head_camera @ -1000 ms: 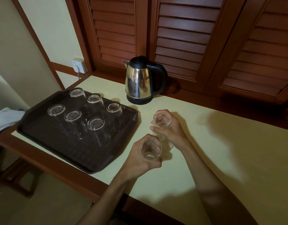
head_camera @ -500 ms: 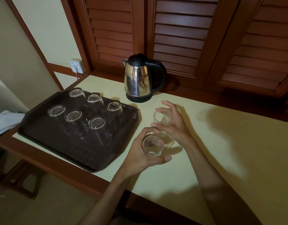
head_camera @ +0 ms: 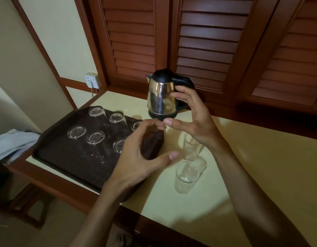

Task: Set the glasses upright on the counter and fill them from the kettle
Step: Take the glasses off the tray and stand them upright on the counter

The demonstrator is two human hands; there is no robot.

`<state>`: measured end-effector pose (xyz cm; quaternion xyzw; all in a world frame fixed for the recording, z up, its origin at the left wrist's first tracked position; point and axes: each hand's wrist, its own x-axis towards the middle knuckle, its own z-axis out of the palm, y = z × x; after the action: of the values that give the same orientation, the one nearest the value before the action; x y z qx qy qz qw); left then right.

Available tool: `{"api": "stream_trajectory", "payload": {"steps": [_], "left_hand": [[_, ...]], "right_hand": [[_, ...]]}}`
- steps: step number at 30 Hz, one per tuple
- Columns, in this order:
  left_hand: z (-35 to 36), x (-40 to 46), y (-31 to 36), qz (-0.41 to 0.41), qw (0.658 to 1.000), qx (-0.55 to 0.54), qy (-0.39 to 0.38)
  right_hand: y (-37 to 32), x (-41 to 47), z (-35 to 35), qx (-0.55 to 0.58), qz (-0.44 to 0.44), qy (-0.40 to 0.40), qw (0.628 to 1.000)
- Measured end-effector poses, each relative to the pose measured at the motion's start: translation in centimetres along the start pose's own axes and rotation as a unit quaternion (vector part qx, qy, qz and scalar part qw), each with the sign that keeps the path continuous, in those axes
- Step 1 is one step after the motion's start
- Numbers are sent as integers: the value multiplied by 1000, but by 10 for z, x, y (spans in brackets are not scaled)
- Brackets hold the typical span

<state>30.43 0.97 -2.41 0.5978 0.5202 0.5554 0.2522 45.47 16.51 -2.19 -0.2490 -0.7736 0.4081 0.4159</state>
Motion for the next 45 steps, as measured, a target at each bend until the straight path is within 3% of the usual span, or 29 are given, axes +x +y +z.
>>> {"api": "stream_trajectory", "payload": {"steps": [10,15,22,27,31,33,37,40,42,45], "left_hand": [[-132,30,-47,-21,989,123,79],[-175,36,-90,-60,973,186,119],[-211,41,-137,-67,966,246,50],[-235,50,-152,-56,961,270,10],[-261,68,-156,-90,949,295,-68],[-271,81,-150,-143,919,332,-160],[-279,107,-130,-219,820,405,-340],[-277,122,-114,-189,763,459,-413],[-266,125,-108,-142,688,533,-471],[-242,116,-110,-86,538,648,-532]], "right_hand": [[-27,71,89,-86,-10,-97,992],[-21,111,143,-202,-15,-173,964],[-15,154,212,-324,25,-293,899],[2,172,244,-352,61,-356,863],[7,182,258,-358,84,-367,854],[3,189,262,-362,91,-361,855],[-14,202,274,-413,101,-382,820],[-23,207,293,-542,61,-420,725],[-25,207,307,-639,-15,-420,644],[-25,207,320,-696,-77,-420,577]]}}
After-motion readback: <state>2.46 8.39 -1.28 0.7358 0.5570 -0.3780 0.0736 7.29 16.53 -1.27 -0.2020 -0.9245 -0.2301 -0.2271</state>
